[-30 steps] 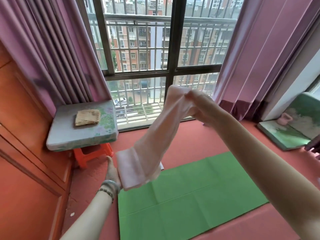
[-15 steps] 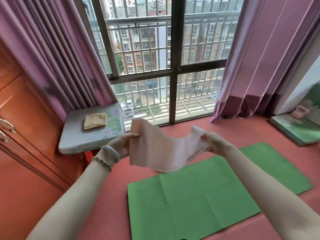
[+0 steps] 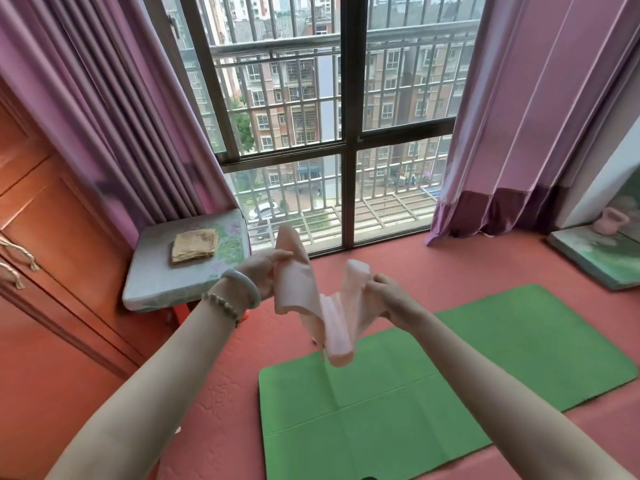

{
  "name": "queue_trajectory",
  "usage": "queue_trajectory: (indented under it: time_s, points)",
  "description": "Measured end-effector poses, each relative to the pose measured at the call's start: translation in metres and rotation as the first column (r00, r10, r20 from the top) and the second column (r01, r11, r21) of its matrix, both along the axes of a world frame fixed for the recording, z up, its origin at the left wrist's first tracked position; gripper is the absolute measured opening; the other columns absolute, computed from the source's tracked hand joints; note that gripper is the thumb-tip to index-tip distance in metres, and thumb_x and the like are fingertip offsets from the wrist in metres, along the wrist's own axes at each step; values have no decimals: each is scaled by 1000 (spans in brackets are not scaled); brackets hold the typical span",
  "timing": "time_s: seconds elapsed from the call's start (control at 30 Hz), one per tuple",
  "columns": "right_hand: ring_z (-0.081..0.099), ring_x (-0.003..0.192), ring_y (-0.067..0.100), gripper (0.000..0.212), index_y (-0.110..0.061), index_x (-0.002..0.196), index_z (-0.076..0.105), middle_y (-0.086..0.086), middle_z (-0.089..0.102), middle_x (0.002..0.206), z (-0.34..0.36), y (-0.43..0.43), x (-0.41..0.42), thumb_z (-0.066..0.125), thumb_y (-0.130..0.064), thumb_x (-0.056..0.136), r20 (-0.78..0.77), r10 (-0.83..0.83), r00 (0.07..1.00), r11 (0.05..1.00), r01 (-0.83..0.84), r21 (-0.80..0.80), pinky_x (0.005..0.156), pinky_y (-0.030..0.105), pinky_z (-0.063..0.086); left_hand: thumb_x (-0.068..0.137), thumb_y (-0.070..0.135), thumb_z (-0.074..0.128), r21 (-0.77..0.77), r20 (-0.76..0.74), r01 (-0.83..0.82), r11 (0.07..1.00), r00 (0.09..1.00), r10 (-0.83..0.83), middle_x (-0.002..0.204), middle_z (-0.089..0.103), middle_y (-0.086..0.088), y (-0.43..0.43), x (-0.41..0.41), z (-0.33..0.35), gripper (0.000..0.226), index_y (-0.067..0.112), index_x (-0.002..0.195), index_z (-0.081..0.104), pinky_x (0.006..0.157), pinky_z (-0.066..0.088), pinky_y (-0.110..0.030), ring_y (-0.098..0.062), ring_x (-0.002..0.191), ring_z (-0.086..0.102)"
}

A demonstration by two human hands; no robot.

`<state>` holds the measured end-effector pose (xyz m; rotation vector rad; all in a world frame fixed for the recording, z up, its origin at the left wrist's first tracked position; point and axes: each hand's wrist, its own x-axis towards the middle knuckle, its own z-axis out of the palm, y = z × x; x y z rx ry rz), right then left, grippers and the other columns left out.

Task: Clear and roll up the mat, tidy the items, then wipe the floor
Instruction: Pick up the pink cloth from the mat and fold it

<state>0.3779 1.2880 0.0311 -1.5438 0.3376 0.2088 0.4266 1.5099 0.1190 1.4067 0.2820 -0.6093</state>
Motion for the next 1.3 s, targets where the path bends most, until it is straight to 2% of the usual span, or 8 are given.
queue_trajectory:
  time_s: [0.23, 0.37, 0.47, 0.6, 0.73, 0.93, 1.07, 1.3]
  points:
    - [47, 74, 15, 6, -8, 92, 51, 4, 50, 83, 45, 48, 5, 51, -4, 87, 281, 234, 931, 958, -171, -232, 59, 23, 38, 95, 22, 52, 70, 16, -38, 997, 999, 37, 83, 62, -11, -33, -10, -15, 33, -4, 115, 54, 59, 53, -32, -19, 68, 63]
    - [58, 87, 19, 7, -23, 84, 56, 5, 61, 94, 52, 53, 1, 59, -20, 89, 278, 426, 861, 879, -321, -352, 70, 29, 47, 59, 46, 81, -14, 51, 30, 999, 998, -29, 92, 67, -18, -38, -11, -12, 68, -4, 100, 60, 65, 58, -35, -27, 75, 69]
    - [59, 83, 8, 14, -22, 86, 65, -4, 64, 92, 59, 38, -2, 53, -21, 92, 272, 394, 878, 919, -381, -103, 62, 20, 46, 79, 6, 68, 161, 101, -50, 986, 994, 34, 78, 62, -16, -43, -13, -15, 20, -5, 92, 59, 48, 52, -29, -23, 55, 65]
    - [53, 88, 21, 21, -9, 94, 61, 11, 62, 103, 34, -5, 10, 52, -27, 86, 109, -100, 989, 987, 85, 139, 71, 31, 43, 84, 1, 59, 135, 30, -3, 991, 1000, -1, 85, 62, -15, -44, -15, -12, 19, -5, 101, 56, 60, 53, -34, -26, 71, 61]
    - [47, 112, 31, 47, -10, 114, 51, 19, 47, 126, -19, -26, 4, 41, -49, 92, -293, 10, 956, 976, 55, 212, 92, 43, 44, 83, 6, 61, 18, 42, 118, 993, 992, -119, 91, 64, -14, -46, -19, 3, 33, -4, 113, 54, 68, 56, -33, -26, 78, 63]
    - [59, 105, 35, 68, -12, 114, 66, 16, 64, 116, -48, -7, -6, 43, -67, 80, -224, 235, 946, 638, 24, 770, 97, 52, 41, 82, 5, 60, -78, 85, 195, 978, 978, -188, 93, 66, -15, -50, -22, 3, 34, -2, 114, 55, 72, 56, -37, -27, 81, 65]
    - [69, 77, 32, 60, -4, 96, 71, 18, 71, 93, -44, -17, -6, 87, -36, 48, -193, 62, 979, 681, 100, 725, 64, 41, 57, 83, 0, 58, -21, 84, 114, 993, 990, -111, 80, 69, -11, -33, -6, -10, 19, 2, 103, 60, 61, 57, -31, -23, 69, 67]
    - [57, 70, 23, 17, -4, 97, 57, 12, 60, 82, -14, -24, 7, 56, 2, 81, -163, -147, 976, 976, 170, 133, 68, 36, 51, 87, 1, 56, 118, 14, 54, 992, 998, -56, 94, 65, -14, -12, 7, -64, 29, 4, 116, 54, 74, 53, -37, -27, 81, 62]
